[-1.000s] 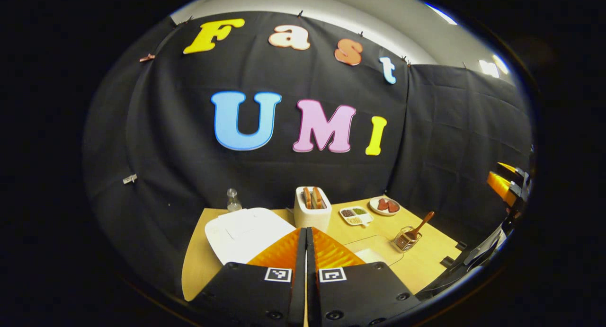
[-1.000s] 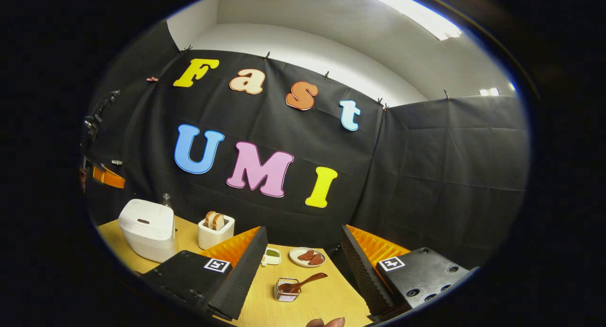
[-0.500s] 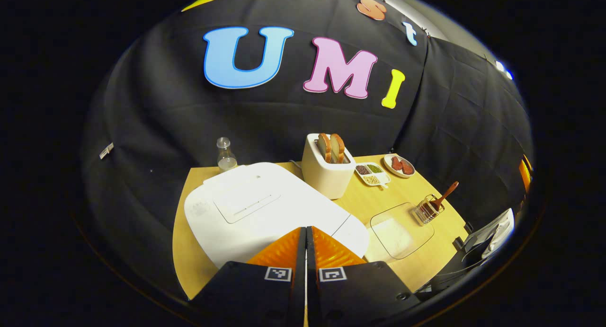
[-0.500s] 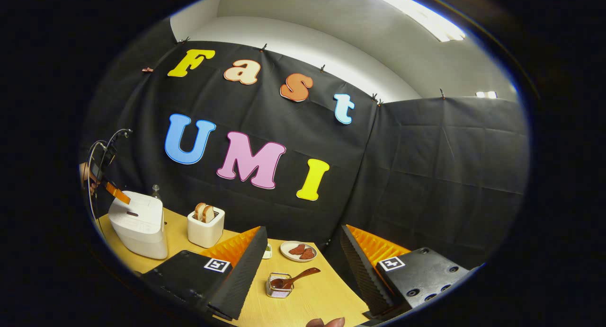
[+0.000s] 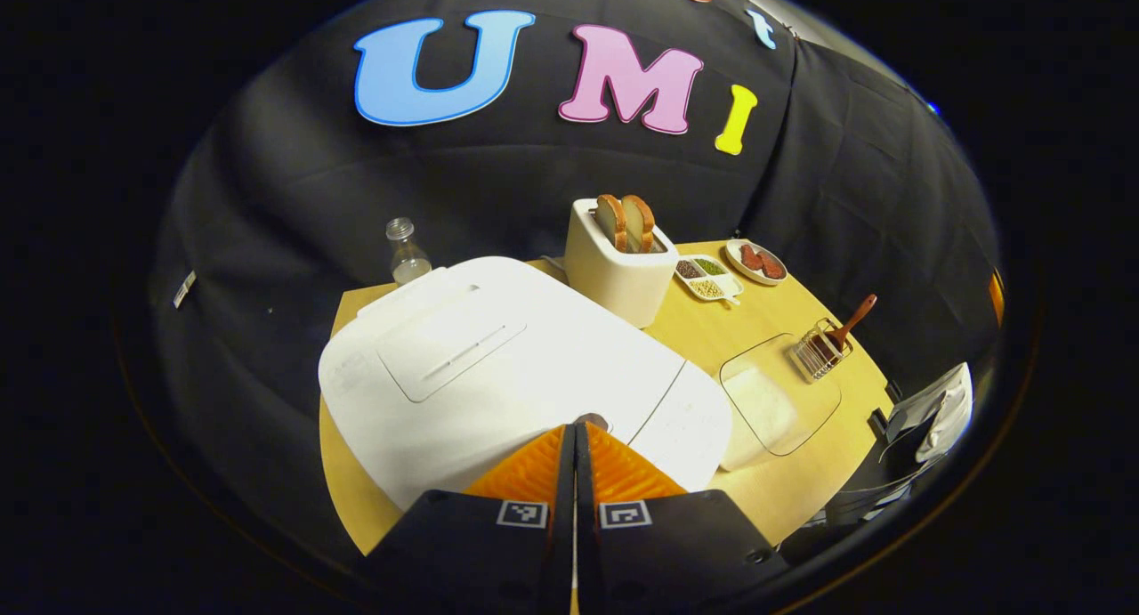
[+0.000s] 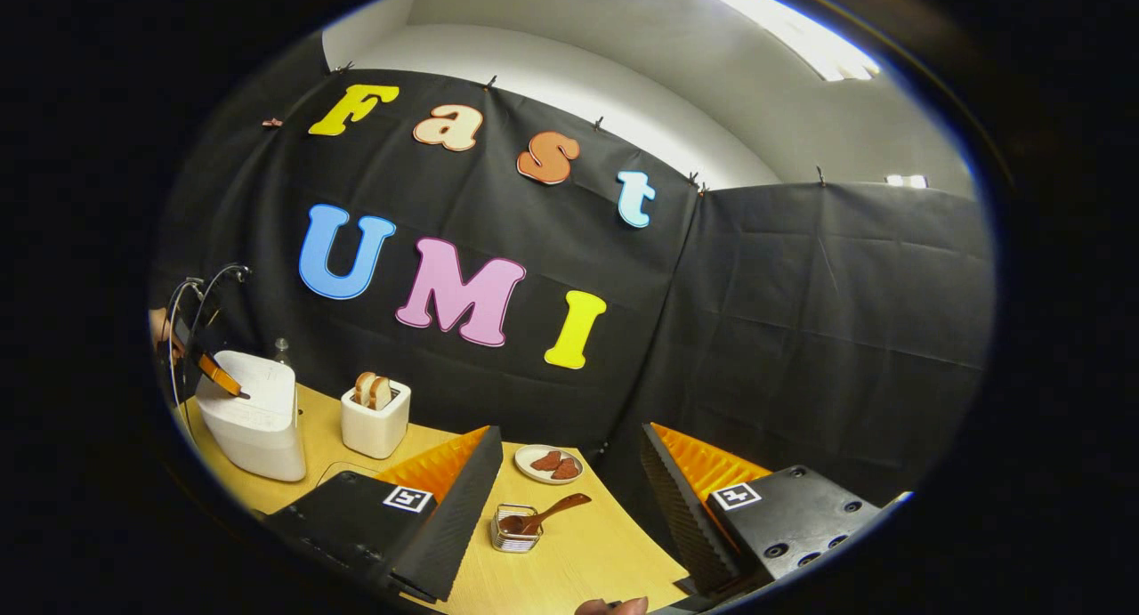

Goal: Close the left gripper, press the button to open the rice cooker; take a wooden spoon from the chopstick holder with the right hand, scoop a spoonful of rice and pour it into the rice cooker, then put the wooden spoon back into the chopstick holder.

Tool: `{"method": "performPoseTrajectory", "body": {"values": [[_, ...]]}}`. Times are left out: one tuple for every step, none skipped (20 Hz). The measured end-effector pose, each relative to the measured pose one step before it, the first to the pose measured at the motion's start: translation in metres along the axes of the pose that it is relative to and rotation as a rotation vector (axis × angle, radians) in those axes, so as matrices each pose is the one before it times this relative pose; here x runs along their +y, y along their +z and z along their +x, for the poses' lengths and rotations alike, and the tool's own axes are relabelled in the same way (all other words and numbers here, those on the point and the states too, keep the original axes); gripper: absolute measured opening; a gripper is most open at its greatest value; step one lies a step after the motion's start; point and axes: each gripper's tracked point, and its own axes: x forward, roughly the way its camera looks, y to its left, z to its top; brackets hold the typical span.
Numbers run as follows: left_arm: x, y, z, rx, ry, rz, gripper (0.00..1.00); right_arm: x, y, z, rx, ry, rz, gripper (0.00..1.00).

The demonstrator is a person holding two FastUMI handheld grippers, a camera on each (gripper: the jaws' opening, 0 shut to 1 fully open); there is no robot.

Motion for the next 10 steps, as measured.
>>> {"method": "performPoseTrajectory", "body": {"values": [[-0.00035,-0.0003,-0.00116,0.00722,0.00028,0.01055,0.07,-0.00107,0.00027,-0.00127,0.00055,-0.0042,0.00353,0.97],[0.00132,-0.00222,0.00528,0.01729,0.00323,-0.00094,0.08,-0.00026,0.00065,-0.00047,0.00038,-0.00348,0.0035,0.97],[0.00091,-0.00159,-0.00099,-0.0045,-0.00241,-0.00787,0.08,0.00026,0.00063,-0.00176,-0.00002,-0.00145,0.00282,0.97],[-0.00062,0.00062,-0.00041,0.00419,-0.00243,-0.00691,0.08,-0.00047,0.00044,-0.00058,-0.00135,-0.00132,-0.00171,0.97],[0.0001,0.00293,-0.0016,-0.00527,0.00181,-0.00002,0.08,-0.00093,0.00041,-0.00105,-0.00283,-0.00228,-0.0036,0.97],[-0.0006,0.00459,-0.00345,-0.0169,0.00642,0.00464,0.08,-0.00185,0.00224,-0.00176,-0.00299,-0.0029,-0.00268,0.97],[-0.00054,0.00799,-0.00519,-0.0387,0.0124,0.00464,0.08,-0.0023,0.00134,-0.00068,-0.00308,-0.00329,-0.00115,0.97],[0.00174,0.01249,-0.00617,-0.05539,0.01706,0.0058,0.08,-0.00335,-0.00001,-0.00221,-0.00305,-0.00784,-0.00205,0.97],[0.00312,0.01374,-0.00926,-0.05874,0.02109,0.00363,0.1,-0.00214,0.00046,-0.00108,0.00053,-0.0049,-0.00254,0.97],[0.00454,0.01586,-0.00969,-0.06119,0.02396,0.00041,0.08,-0.00123,-0.00047,-0.00186,-0.00118,-0.00337,-0.00372,0.97]]}}
